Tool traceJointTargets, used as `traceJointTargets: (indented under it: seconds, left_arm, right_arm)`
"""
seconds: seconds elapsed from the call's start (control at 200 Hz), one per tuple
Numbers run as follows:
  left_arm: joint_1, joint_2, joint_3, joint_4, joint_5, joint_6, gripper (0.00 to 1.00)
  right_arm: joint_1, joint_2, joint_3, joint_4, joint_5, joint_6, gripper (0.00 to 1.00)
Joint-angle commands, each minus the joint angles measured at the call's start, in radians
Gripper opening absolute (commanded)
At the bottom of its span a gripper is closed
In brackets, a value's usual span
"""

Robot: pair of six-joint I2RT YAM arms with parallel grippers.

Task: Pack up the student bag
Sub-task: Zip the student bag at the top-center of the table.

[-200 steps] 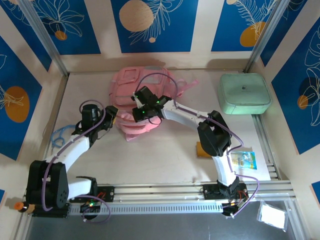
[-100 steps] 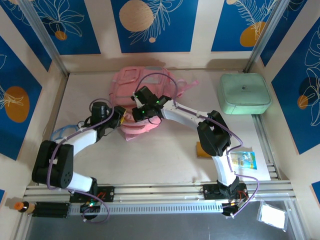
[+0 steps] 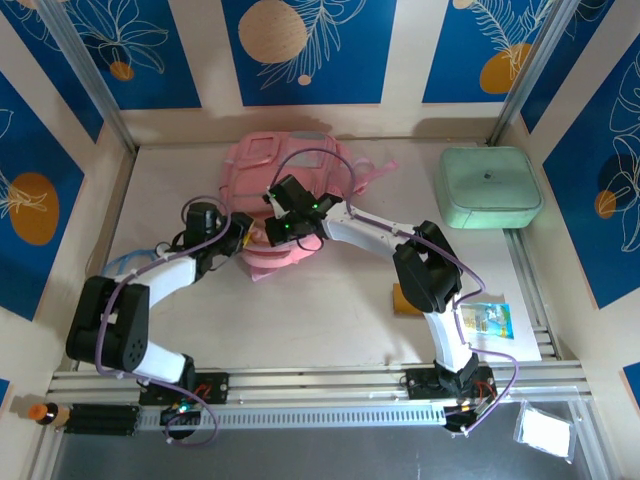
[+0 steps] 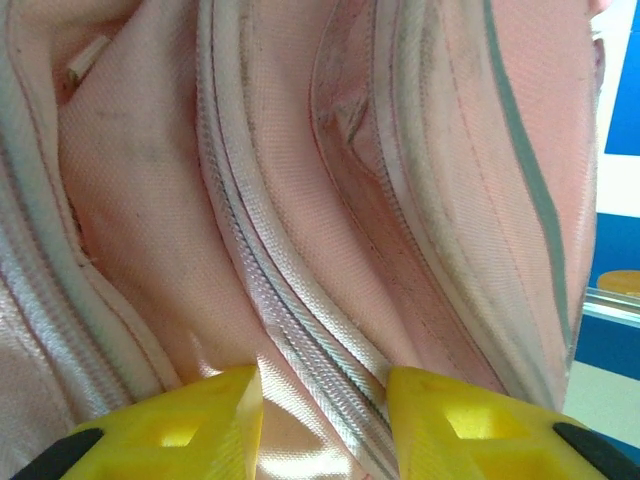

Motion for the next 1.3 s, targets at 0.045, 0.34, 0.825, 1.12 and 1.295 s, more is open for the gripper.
traceJointTargets:
  seconds: [0.045, 0.34, 0.825, 1.12, 1.295]
  left_arm:
    - [-0.045, -0.065, 0.011, 0.034, -0.039, -0.015, 0.42]
    - [-0.086, -0.008, 0.004, 0.036, -0.052, -0.095, 0.44]
    - [-0.095, 0.058, 0.106, -0.068, -0.108, -0.103, 0.48]
    - [-0.095, 0.097, 0.158, -0.069, -0.112, -0.035, 0.17]
    - [-0.085, 0.055, 0.147, -0.106, -0.134, 0.002, 0.04]
  right_arm:
    - [0.024, -0.024, -0.004, 0.019, -0.042, 0.013, 0.00]
    - [0.021, -0.031, -0.007, 0.019, -0.036, 0.023, 0.00]
    - [0.024, -0.054, -0.041, 0.035, -0.046, -0.010, 0.00]
    - [0.020, -0.087, -0.107, 0.000, 0.084, 0.005, 0.00]
    - [-0.009, -0.122, -0.185, -0.034, 0.232, 0.051, 0.00]
